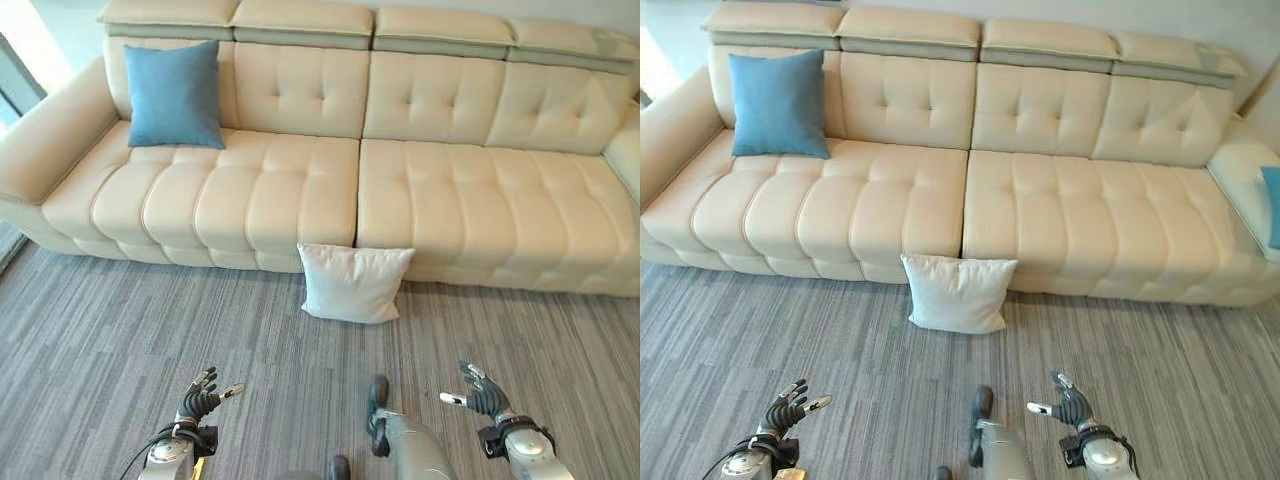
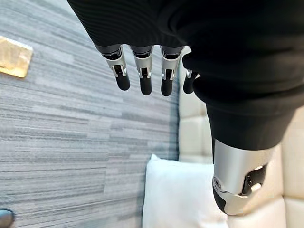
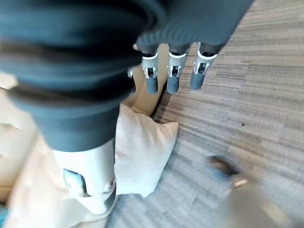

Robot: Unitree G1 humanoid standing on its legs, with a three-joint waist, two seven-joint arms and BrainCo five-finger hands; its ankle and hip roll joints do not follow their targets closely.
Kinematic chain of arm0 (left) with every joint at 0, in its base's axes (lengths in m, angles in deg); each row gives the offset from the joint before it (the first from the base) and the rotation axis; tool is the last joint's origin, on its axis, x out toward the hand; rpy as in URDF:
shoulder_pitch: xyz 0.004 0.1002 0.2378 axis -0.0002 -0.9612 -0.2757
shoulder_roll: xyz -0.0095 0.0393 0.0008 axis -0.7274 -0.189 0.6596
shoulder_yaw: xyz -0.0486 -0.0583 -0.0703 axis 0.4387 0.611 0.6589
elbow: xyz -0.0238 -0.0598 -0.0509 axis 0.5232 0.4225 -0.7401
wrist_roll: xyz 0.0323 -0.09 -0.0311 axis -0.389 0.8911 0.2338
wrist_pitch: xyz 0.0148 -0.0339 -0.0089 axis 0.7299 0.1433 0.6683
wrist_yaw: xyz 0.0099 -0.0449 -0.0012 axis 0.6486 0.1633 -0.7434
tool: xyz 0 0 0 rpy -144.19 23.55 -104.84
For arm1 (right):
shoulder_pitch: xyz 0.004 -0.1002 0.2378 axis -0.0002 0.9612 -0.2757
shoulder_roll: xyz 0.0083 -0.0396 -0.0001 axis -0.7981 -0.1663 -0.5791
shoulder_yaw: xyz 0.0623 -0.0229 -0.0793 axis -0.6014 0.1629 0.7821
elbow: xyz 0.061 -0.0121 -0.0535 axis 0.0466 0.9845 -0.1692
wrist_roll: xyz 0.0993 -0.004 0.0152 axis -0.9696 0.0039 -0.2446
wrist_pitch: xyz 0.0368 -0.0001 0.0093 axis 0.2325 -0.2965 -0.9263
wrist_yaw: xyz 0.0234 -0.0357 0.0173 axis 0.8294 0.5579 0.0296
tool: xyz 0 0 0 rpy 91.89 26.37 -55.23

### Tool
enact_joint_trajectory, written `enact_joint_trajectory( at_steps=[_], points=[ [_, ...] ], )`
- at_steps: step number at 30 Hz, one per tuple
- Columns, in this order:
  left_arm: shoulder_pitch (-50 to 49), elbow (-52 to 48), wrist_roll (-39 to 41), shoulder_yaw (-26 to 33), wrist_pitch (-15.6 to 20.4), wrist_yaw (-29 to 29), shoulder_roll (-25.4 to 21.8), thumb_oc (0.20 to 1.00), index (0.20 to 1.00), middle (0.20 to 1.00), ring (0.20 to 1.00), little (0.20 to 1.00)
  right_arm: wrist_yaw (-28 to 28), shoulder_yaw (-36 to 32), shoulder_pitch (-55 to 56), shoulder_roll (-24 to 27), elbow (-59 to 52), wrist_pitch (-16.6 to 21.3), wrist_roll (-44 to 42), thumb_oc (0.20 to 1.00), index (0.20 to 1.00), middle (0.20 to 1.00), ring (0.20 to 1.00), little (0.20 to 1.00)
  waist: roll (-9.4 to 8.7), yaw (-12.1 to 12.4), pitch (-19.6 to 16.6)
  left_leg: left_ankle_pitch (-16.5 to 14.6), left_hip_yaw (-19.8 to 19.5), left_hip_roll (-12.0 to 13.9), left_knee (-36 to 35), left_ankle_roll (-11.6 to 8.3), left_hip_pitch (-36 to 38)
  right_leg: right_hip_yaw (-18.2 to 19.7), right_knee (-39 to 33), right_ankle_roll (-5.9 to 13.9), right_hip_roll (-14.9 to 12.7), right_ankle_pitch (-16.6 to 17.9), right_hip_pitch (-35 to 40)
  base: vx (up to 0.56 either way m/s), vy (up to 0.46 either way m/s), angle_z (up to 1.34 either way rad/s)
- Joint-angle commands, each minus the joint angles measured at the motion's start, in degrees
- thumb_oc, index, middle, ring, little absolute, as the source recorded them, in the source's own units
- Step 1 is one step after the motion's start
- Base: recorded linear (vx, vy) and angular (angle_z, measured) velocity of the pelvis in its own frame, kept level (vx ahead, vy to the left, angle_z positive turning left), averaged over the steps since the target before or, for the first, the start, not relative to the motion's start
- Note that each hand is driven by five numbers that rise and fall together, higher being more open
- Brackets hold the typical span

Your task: Pick up all the scattered cushions and arrange them neatly on the sofa.

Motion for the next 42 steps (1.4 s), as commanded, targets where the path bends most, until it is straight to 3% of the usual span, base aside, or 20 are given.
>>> enact_joint_trajectory(
  at_steps=[1,3,4,5,6,8,9,10,11,12,23,26,28,29,30,33,38,42],
  points=[
    [-0.86,-2.44,-2.81,0.61,1.90,-0.19,-2.08,1.000,1.000,1.000,1.000,1.000,0.41,-2.20,-2.34,2.58,-0.96,1.08,-0.58,1.000,1.000,1.000,1.000,1.000,-1.29,-0.86,0.09,-4.42,0.94,4.81,6.06,-3.26,0.04,0.72,-3.98,3.70,-2.34,5.58,8.79,0.41,-0.140,0.61],
    [-1.08,-1.22,-3.23,0.56,1.82,-0.21,-1.80,1.000,1.000,1.000,1.000,1.000,0.23,-2.26,-1.97,2.74,-0.66,1.14,-0.51,1.000,1.000,1.000,1.000,1.000,-1.03,-1.16,-0.68,-4.06,0.95,5.45,7.08,-4.21,0.51,0.95,-4.08,3.19,-2.09,6.02,9.72,0.33,-0.124,0.62],
    [-1.17,-1.02,-3.24,0.58,1.82,-0.31,-1.80,1.000,1.000,1.000,1.000,1.000,0.11,-2.62,-1.75,2.80,-0.58,1.15,-0.61,1.000,1.000,1.000,1.000,1.000,-0.93,-1.26,-1.02,-2.49,1.48,6.40,8.76,-5.73,0.24,0.51,-4.39,2.88,-1.98,6.29,10.79,0.17,-0.113,0.43],
    [-0.99,-1.20,-3.21,0.46,1.78,-0.36,-1.78,1.000,1.000,1.000,1.000,1.000,0.15,-2.82,-1.87,3.05,-0.80,1.37,-1.04,1.000,1.000,1.000,1.000,1.000,-1.15,-1.34,-0.91,0.15,2.95,7.59,14.76,-7.75,-2.31,0.13,-4.78,2.28,-2.20,6.33,12.41,0.25,-0.221,0.08],
    [-1.04,-2.18,-3.05,-0.04,1.74,-0.76,-2.03,1.000,1.000,1.000,1.000,1.000,0.25,-2.45,-2.61,4.08,-1.49,1.64,-1.65,1.000,1.000,1.000,1.000,1.000,-2.09,-0.84,-0.15,3.66,4.80,8.83,27.04,-8.51,-8.43,1.15,-4.82,0.60,-1.97,5.16,14.62,0.14,-0.166,0.07],
    [-1.08,-1.72,-2.65,0.13,1.72,-0.72,-1.82,1.000,1.000,1.000,1.000,1.000,0.37,-2.11,-3.03,4.37,-1.10,1.56,-1.99,1.000,1.000,1.000,1.000,1.000,-2.21,-0.54,-0.29,3.35,6.03,9.96,28.76,-8.28,-9.84,1.78,-5.12,-0.27,-1.33,4.13,15.48,0.15,-0.098,-0.06],
    [-1.00,-0.93,-2.48,0.32,1.53,-0.78,-1.47,1.000,1.000,1.000,1.000,1.000,0.30,-1.83,-3.25,4.66,-0.86,1.45,-2.01,1.000,1.000,1.000,1.000,1.000,-2.37,-0.02,-0.43,2.48,6.87,10.74,27.73,-7.57,-10.71,2.55,-5.19,-0.70,-1.01,3.10,16.51,0.35,-0.044,-0.67],
    [-0.82,-0.55,-2.20,-0.49,1.46,-0.69,-0.81,1.000,1.000,1.000,1.000,1.000,0.90,-1.34,-3.97,5.27,-0.67,1.60,-2.02,1.000,1.000,1.000,1.000,1.000,-3.10,1.61,0.09,-0.84,5.57,9.56,20.80,-5.92,-14.39,4.38,-5.84,-0.26,-1.26,1.82,18.69,0.28,-0.007,-0.75],
    [-0.82,-0.55,-2.20,-0.49,1.46,-0.69,-0.81,1.000,1.000,1.000,1.000,1.000,0.90,-1.34,-3.97,5.26,-0.67,1.60,-2.02,1.000,1.000,1.000,1.000,1.000,-3.12,1.60,0.07,-0.80,5.56,9.53,20.75,-5.91,-14.40,4.37,-5.84,-0.26,-1.29,1.82,18.67,0.34,0.060,-0.88],
    [-1.15,0.22,-2.88,-0.82,1.24,-0.48,-0.65,1.000,1.000,1.000,1.000,1.000,0.83,-0.96,-4.64,5.63,-0.27,1.21,-0.89,1.000,1.000,1.000,1.000,1.000,-2.11,2.24,-0.18,0.11,4.17,9.41,11.85,-6.32,-13.20,5.37,-5.17,0.04,-0.14,0.82,19.64,0.14,0.055,-0.68],
    [-3.02,0.28,-3.16,0.38,1.04,-1.36,-0.68,1.000,1.000,1.000,1.000,1.000,0.11,-0.01,-3.70,4.56,0.01,1.12,0.64,1.000,1.000,1.000,1.000,1.000,-1.60,2.87,-1.75,-2.00,5.88,7.71,7.74,-4.01,-7.50,8.94,-5.18,0.70,0.14,1.14,20.03,0.08,0.046,-0.43],
    [-3.20,-1.98,-1.42,1.49,1.22,-0.72,-1.20,1.000,1.000,1.000,1.000,1.000,0.21,0.83,-5.77,4.79,-0.89,1.08,2.44,1.000,1.000,1.000,1.000,1.000,-0.69,3.65,-0.15,-2.59,6.02,7.48,8.00,-2.41,-8.35,8.72,4.36,2.93,-0.34,0.42,13.80,-0.10,0.044,-0.45],
    [-2.19,-1.33,-1.81,1.32,1.26,-0.42,-1.79,1.000,1.000,1.000,1.000,1.000,0.18,1.20,-6.36,4.69,-1.08,1.06,3.02,1.000,1.000,1.000,1.000,1.000,-0.52,2.83,0.71,-2.72,4.95,7.54,9.14,-2.07,-9.37,12.55,8.82,4.11,-0.40,0.33,11.27,-0.07,-0.033,-0.47],
    [-2.16,-1.31,-1.81,1.33,1.27,-0.42,-1.79,1.000,1.000,1.000,1.000,1.000,0.18,1.20,-6.38,4.69,-1.06,1.07,3.02,1.000,1.000,1.000,1.000,1.000,-0.53,2.84,0.69,-2.78,4.97,7.52,9.22,-2.06,-9.45,12.57,8.95,4.11,-0.42,0.26,11.17,-0.01,-0.135,0.11],
    [-1.60,-1.17,-1.99,1.80,1.41,0.03,-2.51,1.000,1.000,1.000,1.000,1.000,0.45,1.28,-7.01,4.82,-0.52,0.82,3.75,1.000,1.000,1.000,1.000,1.000,-0.02,2.91,1.12,-3.13,4.27,8.53,10.19,-2.52,-10.18,13.28,9.03,3.41,-3.08,0.45,10.06,0.02,-0.196,0.23],
    [-1.16,-0.37,-1.73,1.99,1.71,0.63,-3.66,1.000,1.000,1.000,1.000,1.000,0.35,1.19,-6.43,4.59,0.46,0.59,3.69,1.000,1.000,1.000,1.000,1.000,-1.18,3.00,0.75,-3.59,3.35,9.58,10.42,-4.11,-9.62,11.70,4.72,3.19,-5.30,0.14,12.66,0.11,-0.246,0.24],
    [-0.13,0.30,-1.20,1.34,1.79,0.56,-3.78,1.000,1.000,1.000,1.000,1.000,1.50,1.28,-7.01,5.93,1.01,0.79,3.68,1.000,1.000,1.000,1.000,1.000,-2.02,2.81,0.70,-1.98,2.99,12.52,10.89,-6.36,-10.44,8.26,-0.29,2.68,-4.59,0.63,15.16,0.06,-0.209,0.43],
    [4.68,0.80,-1.11,-1.64,2.39,2.04,-3.66,1.000,1.000,1.000,1.000,1.000,5.14,1.58,-11.64,6.88,1.81,1.16,4.32,1.000,1.000,1.000,1.000,1.000,-1.40,1.67,4.51,-1.67,2.93,13.32,12.24,-6.86,-16.13,7.34,1.63,2.09,-4.22,0.54,10.15,-0.21,-0.068,0.19]
  ],
)
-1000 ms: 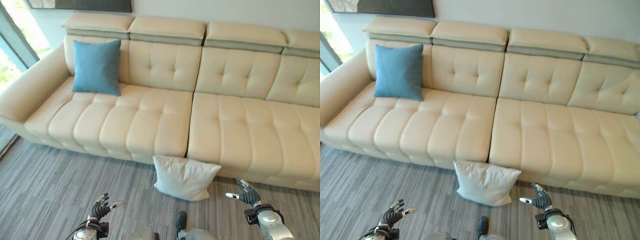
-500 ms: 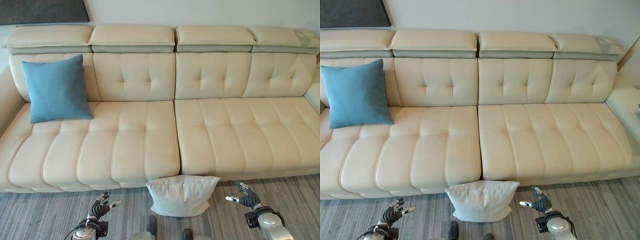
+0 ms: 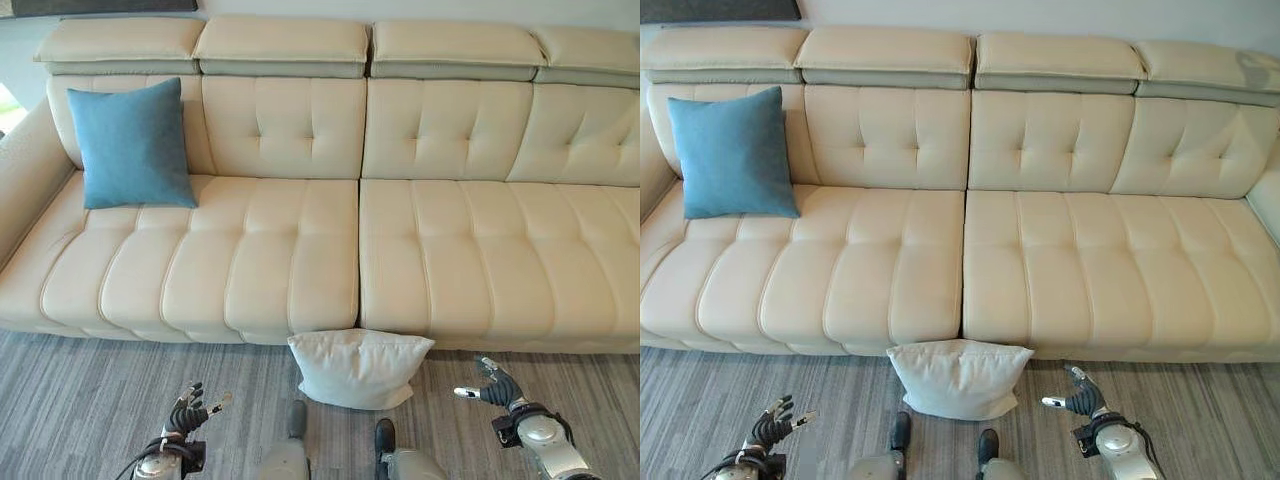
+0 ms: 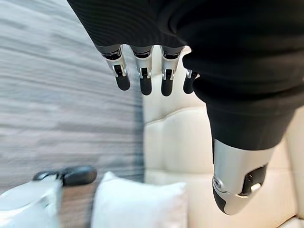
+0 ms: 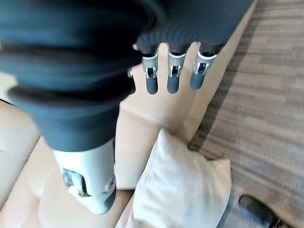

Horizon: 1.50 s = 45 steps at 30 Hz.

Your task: Pick up all the scattered cushions and arrange them neatly on the sofa.

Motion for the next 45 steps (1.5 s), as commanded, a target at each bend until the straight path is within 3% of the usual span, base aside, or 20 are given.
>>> enact_joint_trajectory(
  at_steps=[1,4,5,6,7,10,11,12,15,16,19,23,26,31,32,33,38,41,44,45],
  points=[
    [8.08,0.00,0.68,-3.29,2.86,2.43,-2.23,1.000,1.000,1.000,1.000,1.000,4.81,1.32,-6.98,2.56,0.80,1.98,0.45,1.000,1.000,1.000,1.000,1.000,0.39,-1.15,3.53,-9.23,-1.23,0.02,6.78,-0.50,-0.96,0.74,6.64,4.64,-1.68,-1.01,-10.12,-0.37,-0.022,0.12],
    [12.78,1.46,1.87,-4.76,3.64,4.32,-3.14,1.000,1.000,1.000,1.000,1.000,6.91,2.56,-12.31,3.10,4.42,2.22,-1.10,1.000,1.000,1.000,1.000,1.000,0.35,-1.76,5.17,-9.32,-1.36,-0.02,11.92,-0.39,-10.19,1.04,12.11,3.98,-2.02,-1.69,-19.11,-0.33,-0.011,0.11],
    [18.01,2.09,3.77,-5.89,4.91,7.08,-4.22,1.000,1.000,1.000,1.000,1.000,9.34,2.66,-18.12,3.30,9.44,2.81,-5.40,1.000,1.000,1.000,1.000,1.000,0.62,-2.17,6.96,-10.29,-1.33,-0.08,19.38,-0.23,-20.51,1.31,18.58,3.42,-2.23,-2.91,-28.69,-0.26,-0.005,0.22],
    [18.85,1.98,4.04,-6.11,4.97,7.48,-4.56,1.000,1.000,1.000,1.000,1.000,9.76,2.71,-19.15,3.48,9.81,2.81,-6.44,1.000,1.000,1.000,1.000,1.000,1.15,-2.00,7.01,-12.29,-1.74,0.54,21.79,-0.44,-22.69,1.90,20.71,3.57,-1.67,-4.73,-30.68,-0.19,0.000,0.18],
    [18.88,1.99,4.04,-6.11,4.98,7.48,-4.55,1.000,1.000,1.000,1.000,1.000,9.76,2.71,-19.18,3.49,9.84,2.82,-6.45,1.000,1.000,1.000,1.000,1.000,1.19,-1.98,6.90,-12.42,-1.76,0.59,22.02,-0.45,-22.93,1.90,20.83,3.56,-1.63,-4.79,-30.87,-0.08,0.031,0.04],
    [25.18,0.20,5.84,-7.19,6.15,9.99,-7.03,1.000,1.000,1.000,1.000,1.000,12.04,2.31,-24.84,2.70,11.14,4.32,-12.33,1.000,1.000,1.000,1.000,1.000,2.05,-3.00,6.62,-14.47,-2.67,0.66,33.31,-0.05,-40.57,3.81,31.18,3.05,-1.58,-6.84,-47.14,-0.16,0.022,-0.02],
    [25.20,0.21,5.84,-7.18,6.15,9.99,-7.04,1.000,1.000,1.000,1.000,1.000,12.04,2.32,-24.88,2.70,11.17,4.33,-12.34,1.000,1.000,1.000,1.000,1.000,2.09,-3.02,6.37,-14.56,-2.71,0.66,33.56,-0.05,-40.99,3.80,31.36,3.06,-1.59,-6.91,-47.52,-0.10,0.003,0.01],
    [28.13,-0.71,5.76,-8.36,6.66,10.93,-8.17,1.000,1.000,1.000,1.000,1.000,12.75,3.00,-27.53,2.38,11.57,5.08,-13.90,1.000,1.000,1.000,1.000,1.000,2.39,-3.15,6.09,-15.35,-3.44,0.24,38.00,0.13,-47.42,4.51,35.59,2.56,-1.44,-8.05,-53.36,-0.03,0.001,0.06],
    [29.37,-0.94,5.85,-8.77,6.61,11.06,-8.26,1.000,1.000,1.000,1.000,1.000,12.80,3.33,-28.58,2.15,11.68,5.36,-14.60,1.000,1.000,1.000,1.000,1.000,2.67,-3.14,5.57,-16.07,-3.76,0.02,39.99,0.31,-50.33,5.00,37.80,2.37,-1.36,-8.79,-56.28,-0.01,0.006,0.05],
    [32.28,-1.33,5.33,-10.04,6.57,11.58,-8.84,1.000,1.000,1.000,1.000,1.000,13.30,4.23,-32.03,2.13,11.80,5.95,-15.64,1.000,1.000,1.000,1.000,1.000,3.11,-3.01,5.18,-17.49,-4.15,-0.04,44.72,0.68,-56.04,5.67,42.22,1.88,-1.47,-10.46,-61.51,0.04,0.010,-0.01],
    [38.23,-2.84,3.07,-13.77,6.82,12.78,-9.98,1.000,1.000,1.000,1.000,1.000,14.38,7.89,-38.86,2.06,10.32,7.36,-15.47,1.000,1.000,1.000,1.000,1.000,3.43,-2.67,4.96,-20.06,-5.25,-0.30,51.37,1.64,-63.01,6.33,48.89,1.14,-1.43,-13.03,-68.21,0.07,0.001,-0.03],
    [45.28,-2.18,1.70,-17.60,6.81,14.33,-10.34,1.000,1.000,1.000,1.000,1.000,15.92,11.23,-45.33,1.26,9.50,7.84,-15.21,1.000,1.000,1.000,1.000,1.000,3.53,-2.42,5.28,-21.49,-6.06,-0.75,54.80,2.40,-66.64,6.67,52.38,0.60,-1.59,-14.53,-71.69,0.06,-0.010,0.02],
    [53.84,1.29,2.15,-22.03,6.36,16.15,-8.53,1.000,1.000,1.000,1.000,1.000,18.42,14.31,-52.45,-2.33,9.53,8.28,-16.57,1.000,1.000,1.000,1.000,1.000,3.42,-2.48,6.00,-22.17,-6.54,-1.32,57.60,2.64,-69.44,6.69,55.12,0.31,-1.70,-15.24,-74.30,0.04,-0.014,0.11],
    [65.29,10.59,6.14,-26.26,5.35,17.25,0.65,1.000,1.000,1.000,1.000,1.000,19.66,17.87,-59.13,-14.28,17.43,7.28,-21.98,1.000,1.000,1.000,1.000,1.000,3.68,-2.49,6.75,-21.84,-6.91,-2.40,58.26,2.75,-72.27,6.37,55.79,-0.02,-1.95,-14.98,-76.73,0.00,-0.011,0.02],
    [66.04,11.00,7.65,-26.27,5.53,17.17,2.04,1.000,1.000,1.000,1.000,1.000,19.51,18.09,-59.36,-15.77,18.08,7.25,-23.13,0.200,0.200,0.200,0.200,0.200,3.68,-2.51,6.66,-21.59,-6.96,-2.63,58.02,2.73,-72.57,6.23,55.61,-0.09,-2.06,-14.94,-76.98,0.00,0.000,0.00],
    [66.83,11.09,9.35,-25.99,5.80,17.20,3.26,0.200,0.200,0.200,0.200,0.200,19.17,17.91,-59.57,-16.91,18.46,7.49,-24.32,0.200,0.200,0.200,0.200,0.200,3.76,-2.48,6.48,-21.37,-7.02,-2.88,57.74,2.70,-72.85,6.13,55.35,-0.12,-2.06,-14.85,-77.11,0.00,-0.013,0.03],
    [65.57,8.58,16.89,-22.31,8.17,19.60,8.55,0.200,0.200,0.200,0.200,0.200,19.96,14.27,-57.73,-20.92,16.51,11.72,-32.84,0.200,0.200,0.200,0.200,0.200,3.73,-2.57,5.74,-20.90,-6.91,-3.34,56.35,2.75,-72.71,5.93,54.37,0.13,-1.78,-14.38,-77.13,0.01,0.002,0.06],
    [64.84,7.39,18.54,-21.28,9.03,19.89,9.44,0.200,0.200,0.200,0.200,0.200,20.06,13.51,-56.83,-21.37,14.89,13.30,-34.65,0.200,0.200,0.200,0.200,0.200,3.61,-2.66,5.29,-20.73,-6.93,-3.36,55.57,2.70,-72.35,5.76,53.66,0.29,-1.47,-14.13,-76.77,0.00,0.003,0.01],
    [63.60,3.09,20.59,-19.88,10.54,20.19,9.84,0.200,0.200,0.200,0.200,0.200,20.01,12.46,-54.99,-21.37,10.13,15.96,-36.12,0.200,0.200,0.200,0.200,0.200,3.38,-3.04,4.36,-20.45,-6.73,-3.36,54.01,2.48,-71.37,5.40,52.05,0.67,-1.17,-13.46,-75.78,-0.01,0.014,0.00],
    [59.92,-5.88,19.69,-19.02,12.19,21.51,9.86,0.200,0.200,0.200,0.200,0.200,20.28,11.93,-51.80,-20.82,2.10,17.47,-35.31,0.200,0.200,0.200,0.200,0.200,3.34,-3.12,3.33,-20.13,-6.34,-3.19,51.06,2.08,-67.92,4.91,49.07,1.36,-1.23,-12.49,-72.15,-0.02,0.040,0.02]
  ],
)
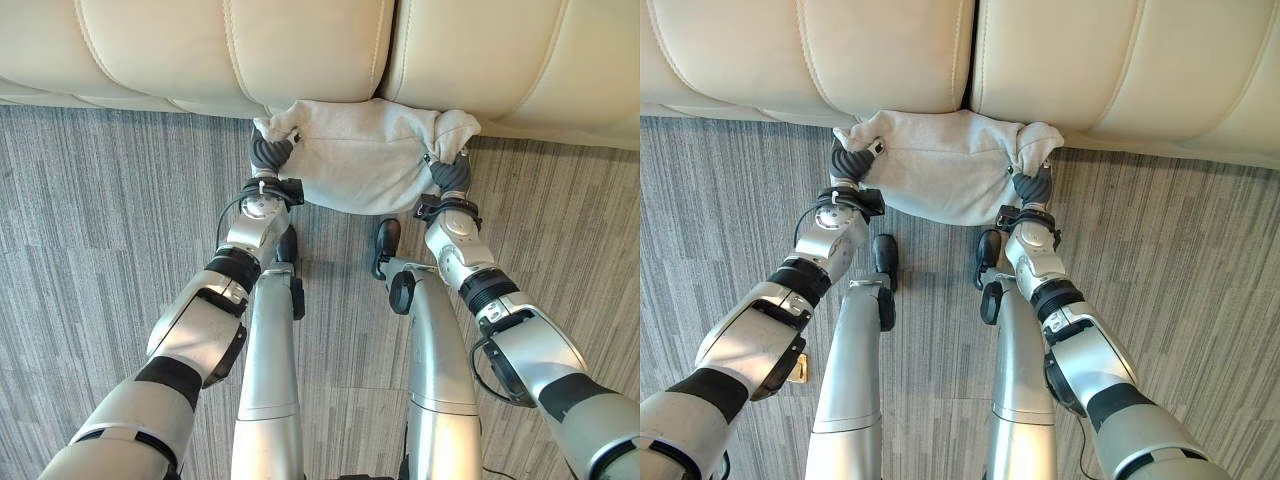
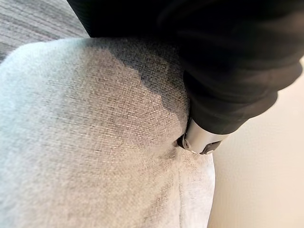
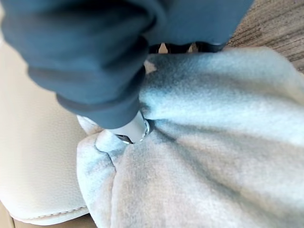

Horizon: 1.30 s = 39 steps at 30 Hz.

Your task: Pick up all the scattered cushions and arrange them neatly on the sofa.

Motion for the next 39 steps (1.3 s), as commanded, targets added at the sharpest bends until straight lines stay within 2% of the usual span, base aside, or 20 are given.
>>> enact_joint_trajectory(
  at_steps=[1,4,8,9,10,12,13,14,16,17,18,21,22,25,26,27,33,35,38,39],
  points=[
    [-8.70,-15.74,-1.55,2.76,7.19,0.48,3.86,0.200,0.200,0.200,0.200,0.200,-2.26,2.78,4.42,-6.98,-13.64,5.17,0.49,0.200,0.200,0.200,0.200,0.200,1.81,-0.73,-6.82,-7.40,-0.65,-0.80,-0.95,2.11,8.73,2.33,-9.14,3.48,1.50,-0.24,9.05,-0.02,0.044,0.04],
    [-11.58,-20.23,-2.47,3.13,7.46,1.04,3.89,0.200,0.200,0.200,0.200,0.200,-2.56,2.85,7.14,-6.56,-17.81,4.89,1.72,0.200,0.200,0.200,0.200,0.200,1.67,-0.75,-6.71,-7.14,-0.22,-0.81,-3.33,2.06,12.05,2.17,-11.29,3.77,1.15,0.34,12.17,0.00,0.030,0.04],
    [-21.04,-30.91,-4.35,5.09,7.90,-0.30,4.46,0.200,0.200,0.200,0.200,0.200,-5.94,2.98,17.27,-5.33,-29.29,3.96,3.32,0.200,0.200,0.200,0.200,0.200,1.02,-0.91,-6.52,-5.77,0.69,-0.69,-12.44,1.45,24.60,1.78,-18.85,4.48,0.20,1.98,23.20,-0.01,0.019,-0.01],
    [-24.85,-34.70,-4.45,5.35,7.99,-1.32,4.94,0.200,0.200,0.200,0.200,0.200,-7.59,3.36,21.76,-4.63,-33.39,3.16,4.27,0.200,0.200,0.200,0.200,0.200,0.62,-1.05,-6.22,-5.26,0.97,-0.78,-15.72,1.21,29.91,1.56,-22.45,4.76,0.00,2.72,28.48,0.00,0.000,0.00],
    [-25.07,-34.85,-4.49,5.34,7.93,-1.29,4.96,0.200,0.200,0.200,0.200,0.200,-7.56,3.40,21.99,-4.62,-33.56,3.09,4.32,0.200,0.200,0.200,0.200,0.200,0.59,-1.05,-6.05,-5.16,0.99,-0.78,-16.00,1.21,30.39,1.55,-22.68,4.75,0.01,2.79,28.93,0.03,0.010,0.00],
    [-29.29,-38.27,-4.67,5.57,8.00,-2.48,4.89,0.200,0.200,0.200,0.200,0.200,-9.36,3.53,26.99,-3.77,-37.55,2.62,4.49,0.200,0.200,0.200,0.200,0.200,0.21,-1.12,-5.91,-4.49,1.07,-0.58,-20.08,0.95,36.65,0.94,-26.39,5.15,-0.48,3.73,34.84,0.07,-0.007,0.00],
    [-33.56,-41.00,-4.56,5.73,7.91,-3.78,4.91,0.200,0.200,0.200,0.200,0.200,-10.95,3.46,31.69,-3.00,-41.41,1.81,5.36,0.200,0.200,0.200,0.200,0.200,-0.17,-1.37,-5.61,-3.75,1.29,-0.48,-24.12,0.78,42.88,0.45,-30.12,5.49,-0.74,4.60,40.86,0.04,-0.003,-0.02],
    [-35.54,-42.91,-4.91,5.99,8.02,-4.54,4.41,0.200,0.200,0.200,0.200,0.200,-11.95,3.02,33.83,-2.19,-43.12,1.84,5.62,0.200,0.200,0.200,0.200,0.200,-0.56,-1.67,-5.90,-1.48,1.54,-0.92,-26.48,0.80,44.88,-0.01,-32.72,5.30,-1.47,6.54,43.16,0.07,-0.005,-0.02],
    [-37.82,-44.66,-5.05,5.92,8.04,-5.48,3.96,0.200,0.200,0.200,0.200,0.200,-12.80,2.68,36.08,-1.46,-45.27,1.72,5.98,0.200,0.200,0.200,0.200,0.200,-0.73,-1.73,-5.95,-0.88,1.74,-0.82,-28.52,0.63,48.09,-0.42,-34.74,5.40,-1.68,6.88,46.48,0.08,-0.005,0.00],
    [-42.10,-47.28,-5.16,6.33,7.89,-7.49,2.84,0.200,0.200,0.200,0.200,0.200,-14.87,1.70,40.18,-0.01,-48.98,1.59,6.31,0.200,0.200,0.200,0.200,0.200,-0.74,-1.61,-6.69,-0.12,1.95,-0.41,-32.86,0.42,54.42,-0.88,-37.72,5.82,-1.71,7.45,52.09,0.19,0.004,-0.03],
    [-44.66,-48.71,-5.32,6.58,7.89,-8.69,2.09,0.200,0.200,0.200,0.200,0.200,-15.99,1.19,42.09,1.15,-51.15,1.59,7.12,0.200,0.200,0.200,0.200,0.200,-0.64,-1.53,-7.30,0.33,2.08,-0.22,-35.16,0.36,57.59,-1.00,-39.20,5.96,-1.44,7.54,54.87,0.25,0.007,-0.04],
    [-50.98,-52.32,-5.16,7.50,7.74,-11.40,-0.20,0.200,0.200,0.200,0.200,0.200,-18.74,-0.21,47.19,3.49,-56.23,1.65,7.35,0.200,0.200,0.200,0.200,0.200,-0.57,-1.44,-9.22,1.75,3.09,0.77,-40.86,0.22,65.60,-1.35,-42.98,6.58,-1.08,8.17,61.97,0.16,-0.002,-0.06],
    [-50.99,-52.33,-5.16,7.50,7.74,-11.40,-0.20,0.200,0.200,0.200,0.200,0.200,-18.74,-0.21,47.19,3.49,-56.23,1.65,7.35,0.200,0.200,0.200,0.200,0.200,-0.57,-1.46,-9.23,1.79,3.08,0.76,-40.90,0.22,65.61,-1.36,-43.00,6.58,-1.10,8.18,61.97,0.18,-0.012,-0.11],
    [-57.99,-55.77,-4.40,9.13,7.24,-14.20,-2.63,0.200,0.200,0.200,0.200,0.200,-21.96,-1.82,52.64,5.80,-61.01,0.85,6.43,0.200,0.200,0.200,0.200,0.200,-0.09,-1.31,-12.67,3.17,4.04,1.57,-46.40,0.13,73.42,-1.45,-46.67,6.94,0.10,8.22,68.71,0.18,-0.020,-0.09],
    [-58.11,-55.85,-4.39,9.13,7.21,-14.21,-2.64,0.200,0.200,0.200,0.200,0.200,-21.96,-1.81,52.76,5.82,-61.09,0.81,6.43,0.200,0.200,0.200,0.200,0.200,-0.09,-1.27,-12.54,3.28,4.09,1.61,-46.71,0.11,73.83,-1.44,-46.83,6.93,0.14,8.27,69.04,0.22,-0.047,-0.07],
    [-61.15,-57.42,-4.00,9.63,6.81,-15.02,-3.14,0.200,0.200,0.200,0.200,0.200,-22.87,-2.30,55.27,7.08,-64.28,0.39,7.26,0.200,0.200,0.200,0.200,0.200,0.29,-1.29,-14.72,3.95,4.82,2.43,-50.35,-0.09,78.61,-1.72,-48.82,7.24,1.07,7.87,72.76,0.20,-0.055,-0.10],
    [-62.74,-59.65,-4.17,9.23,6.56,-14.53,-3.16,0.200,0.200,0.200,0.200,0.200,-22.10,-2.70,57.29,6.93,-66.93,0.14,7.97,0.200,0.200,0.200,0.200,0.200,1.03,-1.60,-17.17,6.53,5.63,4.14,-54.48,-1.01,83.60,-1.49,-50.68,7.01,2.67,7.07,76.33,0.12,-0.089,-0.08],
    [-62.60,-60.93,-4.04,9.01,6.76,-14.08,-3.01,0.200,0.200,0.200,0.200,0.200,-21.37,-2.99,57.57,7.14,-68.53,0.48,8.62,0.200,0.200,0.200,0.200,0.200,1.23,-2.05,-17.68,8.19,5.60,5.42,-53.82,-1.85,83.86,-1.13,-50.96,6.23,3.87,6.31,77.35,0.07,-0.193,0.02],
    [-62.47,-61.52,-3.86,8.92,6.87,-14.19,-2.95,0.200,0.200,0.200,0.200,0.200,-21.20,-3.37,58.04,7.30,-68.85,0.64,8.64,0.200,0.200,0.200,0.200,0.200,1.04,-2.15,-17.53,9.69,5.54,6.40,-51.56,-2.48,82.42,-0.62,-51.30,5.18,5.00,5.72,77.83,0.02,-0.176,0.03],
    [-61.94,-61.51,-3.62,8.80,6.61,-14.41,-3.09,0.200,0.200,0.200,0.200,0.200,-20.82,-4.13,58.23,7.63,-68.67,1.09,8.84,0.200,0.200,0.200,0.200,0.200,0.38,-1.85,-16.71,12.78,4.84,6.96,-45.06,-2.77,79.08,-0.87,-51.74,3.93,5.85,5.37,78.60,-0.01,-0.165,0.03]
  ],
)
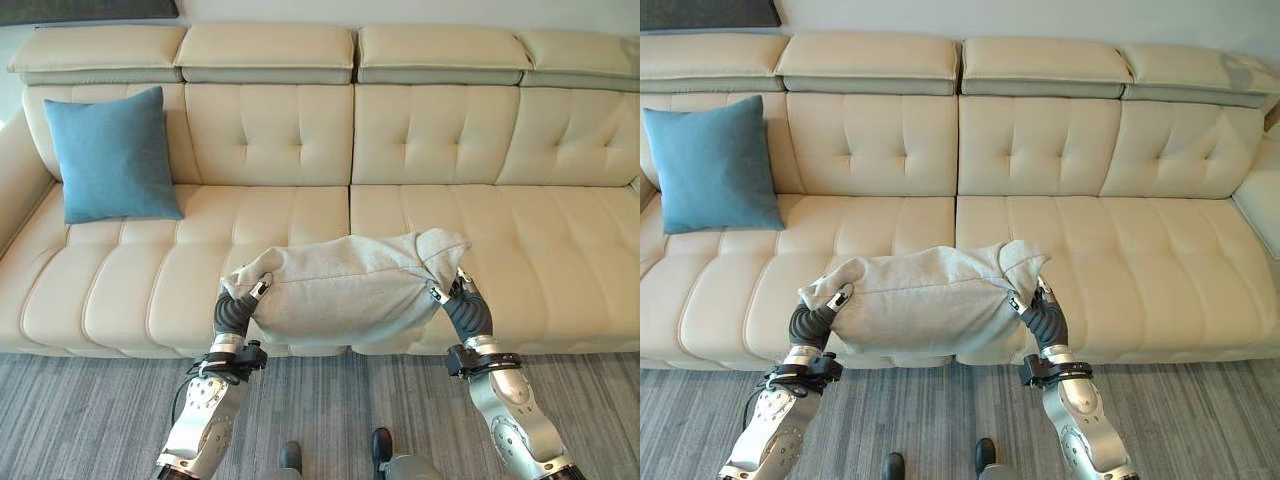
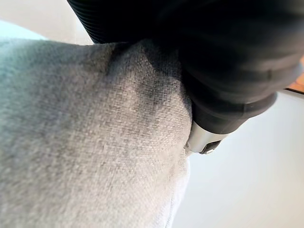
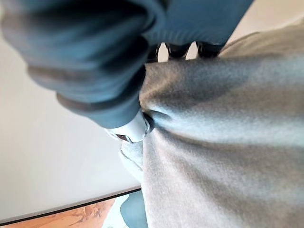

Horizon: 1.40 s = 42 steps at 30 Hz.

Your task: Pick up all the scattered cushions and arrange them neatly on the sofa.

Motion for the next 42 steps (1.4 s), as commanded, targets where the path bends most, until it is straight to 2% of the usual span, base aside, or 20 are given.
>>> enact_joint_trajectory(
  at_steps=[1,2,4,6,8,9,10,11,17,21,22,23,24,25,26,27,29,31,33,42],
  points=[
    [4.97,-5.45,-1.19,-2.19,3.36,-3.14,0.37,0.200,0.200,0.200,0.200,0.200,-2.63,0.35,-2.95,-0.15,-9.99,6.03,1.29,0.200,0.200,0.200,0.200,0.200,-0.03,-0.39,-1.05,1.85,-0.80,3.23,9.72,-2.16,-1.09,1.31,2.29,-0.38,1.30,-4.36,-0.55,0.00,-0.276,0.10],
    [5.26,-5.30,-1.18,-2.31,3.18,-2.98,0.40,0.200,0.200,0.200,0.200,0.200,-2.33,-0.19,-2.68,0.06,-9.96,6.32,1.12,0.200,0.200,0.200,0.200,0.200,-0.60,-0.06,-0.41,3.99,-1.03,3.39,14.12,-1.98,-3.70,1.14,2.11,-0.99,1.56,-4.50,-0.06,0.01,-0.166,0.11],
    [5.01,-4.91,-1.21,-2.28,2.80,-3.08,0.50,0.200,0.200,0.200,0.200,0.200,-2.12,-1.10,-1.59,0.16,-9.73,6.38,0.55,0.200,0.200,0.200,0.200,0.200,-1.08,-0.26,-0.21,5.03,-0.62,4.07,20.26,-1.16,-7.36,0.92,1.86,-1.91,2.04,-5.05,0.65,0.08,-0.206,0.18],
    [3.27,-5.13,-1.09,-1.66,2.17,-3.58,0.71,0.200,0.200,0.200,0.200,0.200,-2.17,-1.75,0.10,0.09,-9.41,5.85,-0.21,0.200,0.200,0.200,0.200,0.200,-1.37,0.32,0.13,2.74,1.17,2.53,21.12,0.25,-10.37,0.97,1.54,-2.13,1.52,-5.40,1.99,0.18,-0.114,0.11],
    [2.07,-4.88,-1.40,-1.04,1.78,-3.87,0.81,0.200,0.200,0.200,0.200,0.200,-2.47,-1.88,0.45,-0.10,-9.29,5.42,-0.53,0.200,0.200,0.200,0.200,0.200,-1.78,1.28,-0.20,-1.30,4.14,-1.06,15.59,1.32,-14.09,1.21,0.08,-1.23,0.95,-6.12,3.78,0.26,0.027,0.10],
    [1.85,-4.83,-1.44,-0.84,1.69,-3.77,0.77,0.200,0.200,0.200,0.200,0.200,-2.37,-1.90,0.46,-0.09,-9.22,5.19,-0.47,0.200,0.200,0.200,0.200,0.200,-1.52,1.81,-0.33,-0.44,5.05,-1.77,12.94,1.14,-15.09,1.36,-0.44,-0.97,1.22,-6.31,4.45,0.36,0.091,0.20],
    [1.32,-4.75,-1.58,-0.36,1.29,-3.26,0.95,0.200,0.200,0.200,0.200,0.200,-1.53,-2.32,0.38,-0.73,-8.92,5.09,-0.26,0.200,0.200,0.200,0.200,0.200,-0.62,3.08,-0.45,3.42,5.85,-3.50,8.09,0.36,-17.81,1.85,-1.93,-0.56,2.57,-6.76,6.49,0.30,0.087,0.14],
    [1.15,-4.83,-1.73,-0.02,1.17,-3.01,1.14,0.200,0.200,0.200,0.200,0.200,-1.17,-2.67,0.47,-1.06,-8.82,5.03,-0.22,0.200,0.200,0.200,0.200,0.200,-0.42,3.64,-0.33,4.61,6.02,-4.24,5.97,0.06,-18.97,2.36,-2.49,-0.41,3.04,-6.97,7.46,0.24,0.065,0.07],
    [-1.17,-5.62,-1.54,0.97,0.83,-3.36,1.35,0.200,0.200,0.200,0.200,0.200,-2.07,-3.03,2.61,-2.51,-9.17,4.04,0.47,0.200,0.200,0.200,0.200,0.200,-0.54,4.86,-1.78,7.01,5.71,-5.06,1.84,1.26,-17.52,4.01,-2.82,0.59,2.79,-8.32,11.34,0.29,0.116,-0.54],
    [-2.35,-6.33,-1.42,2.27,0.54,-3.80,0.23,0.200,0.200,0.200,0.200,0.200,-3.18,-2.61,3.29,-3.14,-8.48,3.27,0.87,0.200,0.200,0.200,0.200,0.200,-1.89,5.47,-2.80,4.26,6.70,-6.23,3.58,3.03,-15.59,5.13,1.20,3.03,-0.33,-6.51,10.57,0.29,0.213,-0.45],
    [-2.69,-6.49,-1.52,2.71,0.30,-4.05,-0.64,0.200,0.200,0.200,0.200,0.200,-3.87,-2.68,2.84,-3.48,-8.53,2.88,1.45,0.200,0.200,0.200,0.200,0.200,-2.53,5.84,-2.93,2.24,6.84,-7.42,3.84,4.66,-13.69,5.42,6.83,5.03,-2.36,-2.91,8.86,0.14,0.123,-0.71],
    [-2.67,-6.49,-1.51,2.71,0.30,-4.05,-0.63,0.200,0.200,0.200,0.200,0.200,-3.87,-2.69,2.83,-3.47,-8.52,2.87,1.46,0.200,0.200,0.200,0.200,0.200,-2.42,5.95,-3.10,2.38,6.89,-7.24,3.77,4.63,-13.90,5.53,6.78,4.99,-2.20,-2.72,8.59,0.23,0.232,-0.46],
    [-2.45,-6.67,-2.26,3.84,0.42,-3.74,-1.28,0.200,0.200,0.200,0.200,0.200,-3.84,-2.63,1.58,-3.80,-8.29,2.97,2.73,0.200,0.200,0.200,0.200,0.200,-1.89,6.06,-2.51,0.64,6.96,-7.57,4.07,5.90,-12.19,4.88,13.71,6.34,-3.56,0.42,5.02,0.10,0.132,-0.22],
    [-2.41,-6.71,-2.45,4.08,0.57,-3.76,-1.42,0.200,0.200,0.200,0.200,0.200,-3.89,-2.68,1.32,-3.90,-8.33,3.03,2.73,0.200,0.200,0.200,0.200,0.200,-1.35,6.02,-2.54,0.58,6.79,-7.26,3.46,6.08,-11.11,4.43,15.12,6.20,-3.53,1.10,3.05,0.11,0.132,-0.09],
    [-2.41,-6.71,-2.45,4.08,0.57,-3.76,-1.42,0.200,0.200,0.200,0.200,0.200,-3.89,-2.68,1.32,-3.90,-8.33,3.03,2.73,0.200,0.200,0.200,0.200,0.200,-1.35,6.02,-2.55,0.58,6.79,-7.26,3.45,6.08,-11.12,4.44,15.13,6.20,-3.53,1.09,3.04,0.13,0.073,-0.05],
    [-2.00,-6.33,-2.59,4.54,0.90,-3.51,-1.37,0.200,0.200,0.200,0.200,0.200,-3.80,-2.55,0.47,-3.95,-7.70,3.10,2.98,0.200,0.200,0.200,0.200,0.200,-0.03,5.47,-2.30,0.32,5.84,-6.92,1.39,6.06,-8.17,2.15,14.16,4.80,-3.04,-0.98,-1.12,0.14,0.042,0.04],
    [-1.98,-6.34,-2.27,4.67,1.09,-3.58,-0.95,0.200,0.200,0.200,0.200,0.200,-3.28,-2.44,-1.37,-3.62,-7.14,3.02,3.23,0.200,0.200,0.200,0.200,0.200,0.79,4.32,-1.69,0.06,5.07,-6.67,-0.64,5.29,-4.74,-1.05,4.93,4.25,-3.96,-1.76,-2.90,0.17,-0.026,-0.12],
    [-1.97,-6.33,-2.26,4.68,1.10,-3.59,-0.93,0.200,0.200,0.200,0.200,0.200,-3.28,-2.43,-1.41,-3.60,-7.12,3.03,3.23,0.200,0.200,0.200,0.200,0.200,0.89,4.17,-1.47,0.03,4.90,-6.63,-0.75,5.25,-4.43,-1.26,4.57,4.24,-3.89,-1.67,-2.40,0.07,-0.046,0.17],
    [-1.97,-5.63,-1.82,4.61,1.06,-3.78,0.15,0.200,0.200,0.200,0.200,0.200,-2.87,-3.07,-1.43,-3.69,-7.52,2.56,4.26,0.200,0.200,0.200,0.200,0.200,0.18,3.54,-1.39,-0.49,4.59,-7.38,-1.64,4.62,-1.88,-0.05,-0.75,4.75,-3.63,0.06,-1.16,0.09,-0.091,0.53],
    [1.88,-0.62,-4.73,2.13,0.05,-1.87,1.53,0.200,0.200,0.200,0.200,0.200,-1.21,-1.00,-6.16,-4.22,-4.38,2.30,4.99,0.200,0.200,0.200,0.200,0.200,0.05,4.22,-5.42,-0.73,4.16,-5.77,-5.16,2.31,3.65,-2.02,-8.13,3.76,-2.03,0.06,7.78,0.10,-0.101,0.16]
  ],
)
